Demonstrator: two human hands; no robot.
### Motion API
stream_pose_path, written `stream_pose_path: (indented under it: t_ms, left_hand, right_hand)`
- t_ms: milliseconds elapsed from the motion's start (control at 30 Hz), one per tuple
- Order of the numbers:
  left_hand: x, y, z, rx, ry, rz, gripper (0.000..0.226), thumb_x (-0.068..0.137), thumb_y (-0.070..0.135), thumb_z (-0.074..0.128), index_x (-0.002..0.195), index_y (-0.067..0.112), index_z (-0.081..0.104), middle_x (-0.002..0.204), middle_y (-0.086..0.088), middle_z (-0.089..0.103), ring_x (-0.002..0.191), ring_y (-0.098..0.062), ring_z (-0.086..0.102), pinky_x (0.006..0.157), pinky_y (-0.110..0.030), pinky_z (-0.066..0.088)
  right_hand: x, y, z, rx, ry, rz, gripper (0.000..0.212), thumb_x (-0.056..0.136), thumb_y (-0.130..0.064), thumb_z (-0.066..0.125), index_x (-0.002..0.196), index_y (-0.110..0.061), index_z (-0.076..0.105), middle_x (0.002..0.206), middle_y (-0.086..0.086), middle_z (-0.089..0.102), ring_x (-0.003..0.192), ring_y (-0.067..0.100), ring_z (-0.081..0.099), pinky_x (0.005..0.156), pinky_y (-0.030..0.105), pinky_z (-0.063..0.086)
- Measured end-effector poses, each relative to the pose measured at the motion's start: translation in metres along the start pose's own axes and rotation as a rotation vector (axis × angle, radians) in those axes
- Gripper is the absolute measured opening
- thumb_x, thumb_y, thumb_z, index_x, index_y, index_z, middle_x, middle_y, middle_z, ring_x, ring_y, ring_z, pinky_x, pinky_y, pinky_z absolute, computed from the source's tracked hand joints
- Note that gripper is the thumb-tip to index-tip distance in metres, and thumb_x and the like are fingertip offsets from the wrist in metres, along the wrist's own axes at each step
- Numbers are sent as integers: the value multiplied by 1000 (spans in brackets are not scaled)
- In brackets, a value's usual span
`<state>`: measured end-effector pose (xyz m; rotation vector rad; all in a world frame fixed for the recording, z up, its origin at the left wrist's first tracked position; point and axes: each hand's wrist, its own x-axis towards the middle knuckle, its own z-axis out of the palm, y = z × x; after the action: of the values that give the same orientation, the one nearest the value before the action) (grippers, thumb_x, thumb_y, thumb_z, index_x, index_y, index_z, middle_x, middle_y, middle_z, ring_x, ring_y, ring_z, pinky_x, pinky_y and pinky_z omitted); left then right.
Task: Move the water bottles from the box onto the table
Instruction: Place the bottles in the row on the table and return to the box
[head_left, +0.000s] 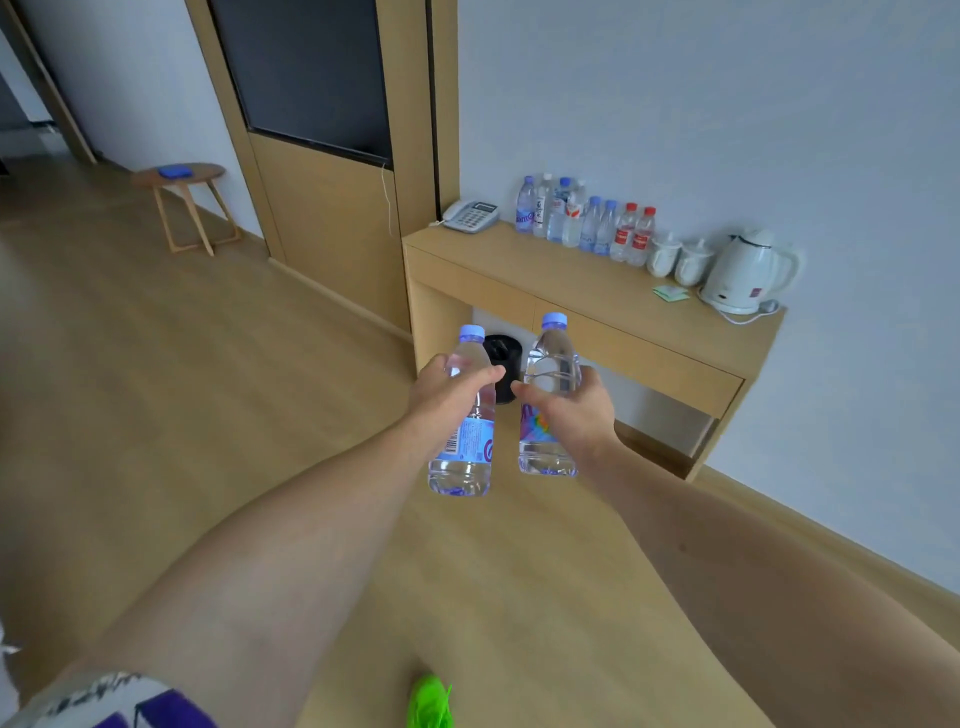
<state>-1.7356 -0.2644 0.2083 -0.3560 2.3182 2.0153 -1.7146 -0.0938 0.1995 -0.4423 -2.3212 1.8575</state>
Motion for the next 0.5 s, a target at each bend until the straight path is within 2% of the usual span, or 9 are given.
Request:
stream_pose_path:
  t_ms: [100,267,400,500]
  left_hand:
    - [70,16,-12,-25,-28,-26,59,53,61,83,99,29,63,94,3,75,83,-20,75,83,-45,61]
    - [168,44,-30,-37,-101,-38,61,57,56,84,105,26,62,79,3,78,75,-20,77,84,-47,62]
    - [237,52,-41,-51,-96,-64,60,57,54,86,103,23,63,83,-2,78,78,-24,77,84,-51,61]
    - [293,54,-42,-45,-95,-72,59,57,54,85,102,23,64,90,-5,78,81,-25,77,85,-51,61]
  right_hand:
    - [55,-17,37,-6,28,29,65,55,-58,87,105,-31,55,98,-6,69,84,14,71,76,37,60]
    - [129,-35,86,-32,78,70,64,56,-63,83,103,-31,54,96,-6,68,84,15,70,75,37,59]
    - [187,-43,123,-31,98,95,62,61,-61,83,105,-29,55,95,-5,67,84,16,70,71,35,58]
    - [238,-46,151,-33,101,96,64,61,-61,83,107,-26,55,97,-3,67,85,18,69,75,40,60]
